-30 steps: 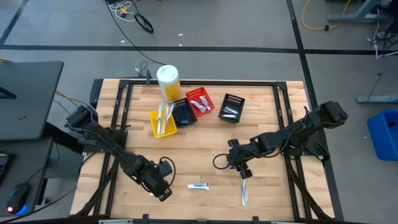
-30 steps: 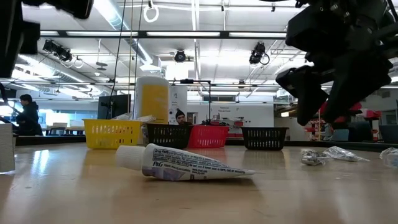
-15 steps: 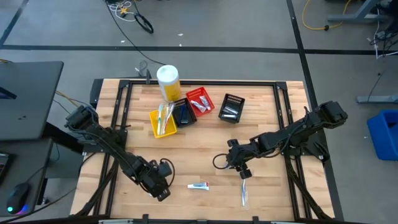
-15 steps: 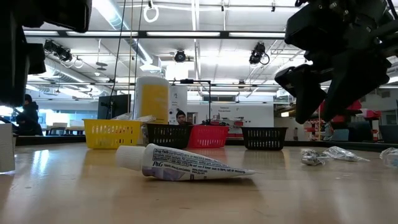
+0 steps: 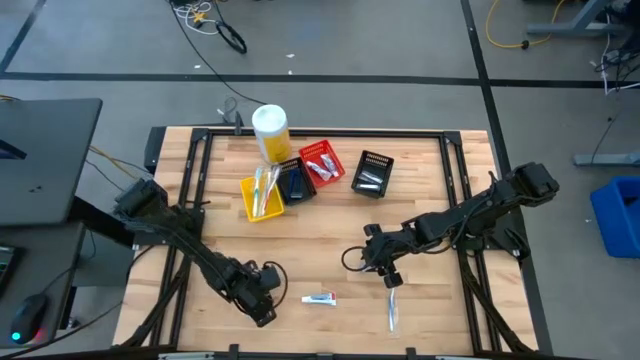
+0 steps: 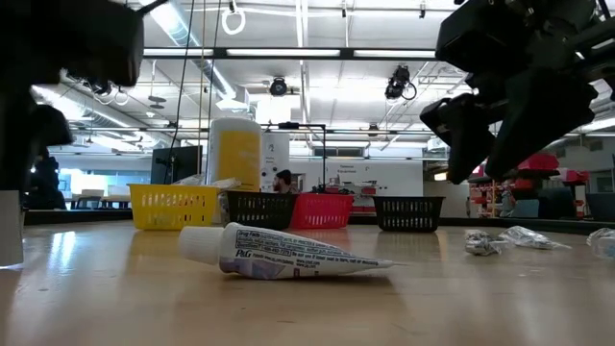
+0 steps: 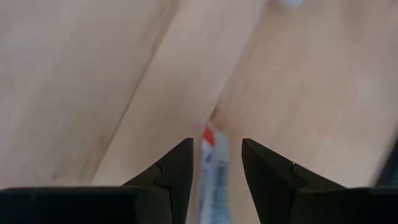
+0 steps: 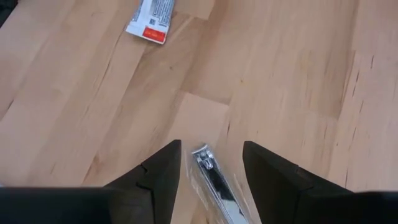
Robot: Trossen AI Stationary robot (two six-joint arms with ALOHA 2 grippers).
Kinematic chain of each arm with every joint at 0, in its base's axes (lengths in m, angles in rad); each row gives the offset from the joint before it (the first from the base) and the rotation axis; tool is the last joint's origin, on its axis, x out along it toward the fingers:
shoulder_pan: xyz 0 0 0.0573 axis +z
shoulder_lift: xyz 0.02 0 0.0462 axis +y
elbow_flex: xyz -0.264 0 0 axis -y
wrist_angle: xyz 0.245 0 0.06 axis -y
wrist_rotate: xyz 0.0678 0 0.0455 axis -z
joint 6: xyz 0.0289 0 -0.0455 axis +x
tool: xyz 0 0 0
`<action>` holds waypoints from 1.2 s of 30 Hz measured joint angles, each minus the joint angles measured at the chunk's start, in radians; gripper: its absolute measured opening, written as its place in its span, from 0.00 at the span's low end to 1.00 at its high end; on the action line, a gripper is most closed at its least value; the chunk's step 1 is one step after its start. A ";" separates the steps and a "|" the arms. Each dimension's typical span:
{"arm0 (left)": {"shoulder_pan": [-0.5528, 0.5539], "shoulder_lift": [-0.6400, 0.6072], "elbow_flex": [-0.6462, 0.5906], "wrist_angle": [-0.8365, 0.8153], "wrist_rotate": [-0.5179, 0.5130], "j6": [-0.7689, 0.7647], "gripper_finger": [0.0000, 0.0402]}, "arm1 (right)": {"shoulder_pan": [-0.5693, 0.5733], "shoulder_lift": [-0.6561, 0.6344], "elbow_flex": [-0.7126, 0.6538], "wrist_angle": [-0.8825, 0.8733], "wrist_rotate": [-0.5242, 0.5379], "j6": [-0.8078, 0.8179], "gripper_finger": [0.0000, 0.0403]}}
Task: Pick & Place Travel size toiletries
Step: Put the white toothpaste into the red bin
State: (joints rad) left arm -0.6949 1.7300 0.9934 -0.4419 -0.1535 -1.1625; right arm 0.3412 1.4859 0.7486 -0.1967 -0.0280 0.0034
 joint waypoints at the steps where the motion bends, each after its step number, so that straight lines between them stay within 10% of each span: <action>1: 0.000 0.018 0.012 -0.015 0.006 0.015 0.36 | 0.000 0.000 0.000 0.001 0.000 0.000 0.46; 26: 0.011 0.054 0.053 -0.120 -0.047 0.059 0.02 | -0.001 0.000 0.000 0.024 0.000 0.000 0.45; 36: 0.160 0.054 0.178 -0.189 -0.260 0.250 0.01 | -0.001 0.000 0.000 0.052 0.000 0.000 0.45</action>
State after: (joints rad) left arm -0.5345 1.7844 1.1718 -0.6304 -0.4136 -0.9129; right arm 0.3401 1.4860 0.7486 -0.1444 -0.0280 0.0032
